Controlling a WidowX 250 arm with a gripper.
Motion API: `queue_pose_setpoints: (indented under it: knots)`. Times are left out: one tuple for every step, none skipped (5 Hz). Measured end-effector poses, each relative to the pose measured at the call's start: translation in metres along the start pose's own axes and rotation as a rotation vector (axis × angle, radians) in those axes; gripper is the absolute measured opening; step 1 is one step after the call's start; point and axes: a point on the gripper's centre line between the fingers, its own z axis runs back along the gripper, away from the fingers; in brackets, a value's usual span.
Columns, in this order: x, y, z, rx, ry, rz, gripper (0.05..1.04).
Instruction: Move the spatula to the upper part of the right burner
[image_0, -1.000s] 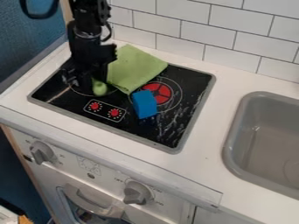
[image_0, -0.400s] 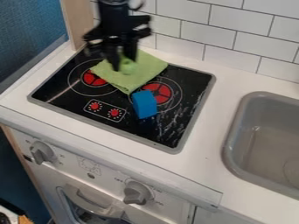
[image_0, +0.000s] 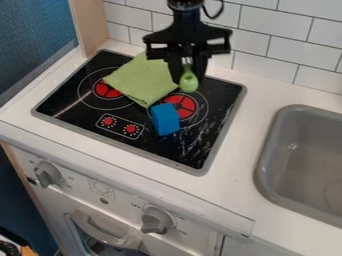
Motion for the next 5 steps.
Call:
queue_pose_setpoints:
  knots:
    - [-0.003,-0.017,-0.016,-0.006,-0.012,-0.215,0.328]
    - [-0.003,-0.024,-0.032,0.002,-0.019,-0.285,0.328]
    - [0.003,-0.029,-0.045,-0.003,-0.015,-0.291,0.328]
    - [0.006,-0.029,-0.063,0.031,0.017,-0.285,0.328]
    - [0.008,-0.032,-0.063,0.018,0.024,-0.276,0.371]
